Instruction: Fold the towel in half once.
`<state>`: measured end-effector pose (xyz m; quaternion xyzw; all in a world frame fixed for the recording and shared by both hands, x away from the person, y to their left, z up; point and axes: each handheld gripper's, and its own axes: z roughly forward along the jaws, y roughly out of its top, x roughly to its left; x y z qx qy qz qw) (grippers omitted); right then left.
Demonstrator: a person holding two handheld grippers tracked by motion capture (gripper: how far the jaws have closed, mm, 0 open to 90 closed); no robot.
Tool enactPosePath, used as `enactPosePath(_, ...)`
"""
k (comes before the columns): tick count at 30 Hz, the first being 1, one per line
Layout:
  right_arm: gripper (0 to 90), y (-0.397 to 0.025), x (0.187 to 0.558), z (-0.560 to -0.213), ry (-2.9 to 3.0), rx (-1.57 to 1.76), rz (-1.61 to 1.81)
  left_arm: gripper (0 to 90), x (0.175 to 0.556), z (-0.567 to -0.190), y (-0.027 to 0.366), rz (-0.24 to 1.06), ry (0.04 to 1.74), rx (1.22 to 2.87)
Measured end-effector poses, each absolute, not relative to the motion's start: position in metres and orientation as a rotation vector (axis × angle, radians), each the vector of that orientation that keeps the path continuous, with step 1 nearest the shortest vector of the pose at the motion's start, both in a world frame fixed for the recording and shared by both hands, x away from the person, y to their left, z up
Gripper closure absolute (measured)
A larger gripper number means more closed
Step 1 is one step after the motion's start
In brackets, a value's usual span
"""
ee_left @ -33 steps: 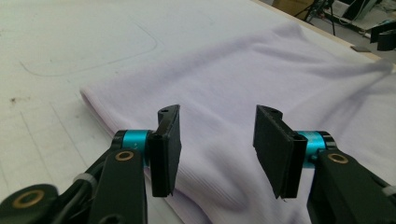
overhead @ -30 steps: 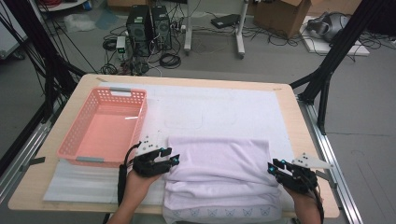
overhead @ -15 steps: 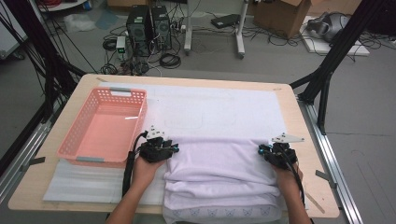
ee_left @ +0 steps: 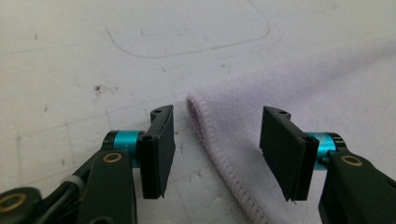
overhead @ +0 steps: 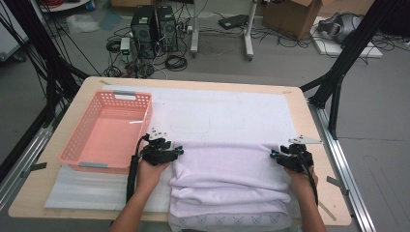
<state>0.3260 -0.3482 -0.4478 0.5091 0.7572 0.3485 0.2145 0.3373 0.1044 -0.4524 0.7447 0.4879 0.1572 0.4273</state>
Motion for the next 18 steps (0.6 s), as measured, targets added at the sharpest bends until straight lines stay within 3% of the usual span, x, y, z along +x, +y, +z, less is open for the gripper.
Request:
enactPosePath(3,53.5,-0.347,0.326,-0.448,2.101,1.419,0.972,48.7,0.333,-0.452,0.093,0.494,1.168,1.951)
enactPosePath(8,64.2,-0.349,0.326,-0.448,2.123,1.423,0.996,56.7,0.333,-0.452,0.095,0.493,1.184,1.93)
enactPosePath(10,73.5,-0.349,0.325,-0.447,2.135,1.432,1.012,76.9,0.331,-0.452,0.092,0.478,1.137,1.946)
enactPosePath(11,76.9,-0.348,0.324,-0.447,2.143,1.425,1.017,79.5,0.329,-0.452,0.089,0.506,1.114,1.961)
enactPosePath(18,84.2,-0.345,0.322,-0.446,2.158,1.421,1.02,84.3,0.327,-0.451,0.088,0.515,1.109,1.958)
